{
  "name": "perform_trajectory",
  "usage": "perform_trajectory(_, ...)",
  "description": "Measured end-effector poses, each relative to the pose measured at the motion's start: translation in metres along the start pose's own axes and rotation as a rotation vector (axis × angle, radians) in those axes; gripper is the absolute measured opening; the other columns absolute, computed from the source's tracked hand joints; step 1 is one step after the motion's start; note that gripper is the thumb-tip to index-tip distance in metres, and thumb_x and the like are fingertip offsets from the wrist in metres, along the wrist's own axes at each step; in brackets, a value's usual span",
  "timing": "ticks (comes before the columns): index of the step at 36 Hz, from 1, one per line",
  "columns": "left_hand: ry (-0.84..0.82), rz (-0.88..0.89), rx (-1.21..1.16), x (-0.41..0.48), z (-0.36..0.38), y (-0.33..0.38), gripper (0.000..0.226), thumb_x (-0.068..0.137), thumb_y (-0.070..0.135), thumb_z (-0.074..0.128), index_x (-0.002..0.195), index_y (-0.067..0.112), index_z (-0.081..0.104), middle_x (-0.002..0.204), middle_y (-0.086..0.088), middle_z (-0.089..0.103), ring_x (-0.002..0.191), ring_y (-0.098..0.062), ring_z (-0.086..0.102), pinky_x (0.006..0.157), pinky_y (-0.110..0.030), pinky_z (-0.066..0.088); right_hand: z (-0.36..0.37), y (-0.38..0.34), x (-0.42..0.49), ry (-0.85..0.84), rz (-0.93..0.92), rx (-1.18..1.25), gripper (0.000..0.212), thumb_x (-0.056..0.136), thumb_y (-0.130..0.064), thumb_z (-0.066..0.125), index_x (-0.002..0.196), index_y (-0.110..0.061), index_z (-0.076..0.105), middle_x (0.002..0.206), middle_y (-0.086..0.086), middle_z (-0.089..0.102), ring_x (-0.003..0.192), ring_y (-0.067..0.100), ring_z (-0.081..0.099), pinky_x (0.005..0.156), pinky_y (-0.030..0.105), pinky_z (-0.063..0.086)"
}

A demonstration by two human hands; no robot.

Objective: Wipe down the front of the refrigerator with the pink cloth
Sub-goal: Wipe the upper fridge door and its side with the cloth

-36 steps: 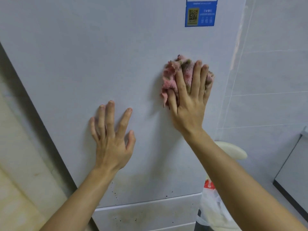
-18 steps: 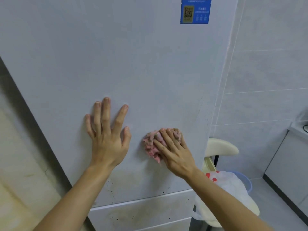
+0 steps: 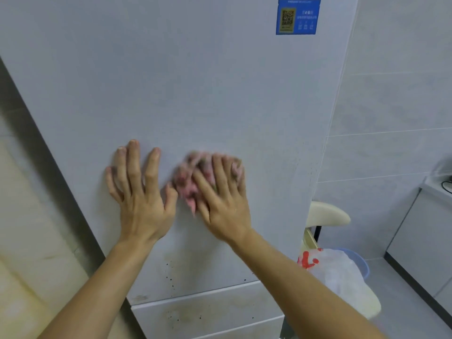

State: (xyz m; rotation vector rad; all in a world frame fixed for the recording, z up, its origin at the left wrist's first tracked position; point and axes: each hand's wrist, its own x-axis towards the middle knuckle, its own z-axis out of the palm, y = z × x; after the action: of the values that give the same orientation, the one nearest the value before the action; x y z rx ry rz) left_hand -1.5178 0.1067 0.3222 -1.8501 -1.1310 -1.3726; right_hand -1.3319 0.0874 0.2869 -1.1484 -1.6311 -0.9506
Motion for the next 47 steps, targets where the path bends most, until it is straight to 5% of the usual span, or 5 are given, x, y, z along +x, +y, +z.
perform_trajectory(10, -0.049, -0.005, -0.011, -0.002, -0.014, -0.017, 0.057, 0.109, 0.035, 0.033, 0.163, 0.017, 0.034, 0.174, -0.013, 0.017, 0.161, -0.034, 0.013, 0.126, -0.062, 0.012, 0.009, 0.007, -0.047, -0.149, -0.157, -0.005, 0.055, 0.109, -0.034, 0.051, 0.161, -0.027, 0.035, 0.176, 0.003, 0.003, 0.160, 0.025, 0.020, 0.126, 0.053, 0.027)
perform_trajectory(20, -0.014, -0.062, -0.045, 0.000, -0.023, -0.027, 0.057, 0.111, 0.037, 0.028, 0.162, 0.014, 0.036, 0.173, -0.016, 0.017, 0.162, -0.033, 0.011, 0.127, -0.058, 0.009, -0.001, -0.040, 0.095, 0.130, 0.257, 0.051, 0.052, 0.110, -0.033, 0.042, 0.158, -0.016, 0.041, 0.168, 0.016, 0.012, 0.160, 0.030, 0.008, 0.129, 0.058, 0.013)
perform_trajectory(37, -0.114, -0.066, -0.201, -0.005, -0.048, -0.034, 0.053, 0.110, 0.027, 0.031, 0.155, 0.003, 0.045, 0.169, -0.016, 0.030, 0.159, -0.031, 0.023, 0.130, -0.045, 0.016, -0.001, -0.077, -0.043, -0.291, 0.041, 0.313, 0.063, 0.109, -0.021, 0.048, 0.166, -0.017, 0.022, 0.175, 0.009, 0.007, 0.162, 0.028, 0.008, 0.130, 0.053, 0.013)
perform_trajectory(43, -0.385, -0.485, -0.920, -0.005, -0.084, 0.015, 0.049, 0.105, 0.054, 0.042, 0.128, 0.018, 0.066, 0.130, 0.001, 0.069, 0.122, -0.004, 0.063, 0.106, -0.029, 0.052, -0.040, -0.081, -0.007, -0.175, 0.180, 0.460, 0.061, 0.114, -0.036, 0.029, 0.168, -0.024, 0.002, 0.174, 0.010, 0.008, 0.163, 0.028, 0.006, 0.132, 0.044, 0.003)
perform_trajectory(47, -0.702, -0.716, -1.478, -0.003, -0.091, 0.030, 0.067, 0.090, 0.079, 0.055, 0.132, 0.029, 0.072, 0.134, -0.005, 0.072, 0.127, -0.026, 0.067, 0.103, -0.041, 0.056, -0.060, -0.080, 0.000, -0.205, 0.222, 0.587, 0.082, 0.108, -0.027, 0.052, 0.167, -0.026, -0.004, 0.174, 0.011, 0.014, 0.162, 0.025, 0.010, 0.132, 0.041, 0.003)
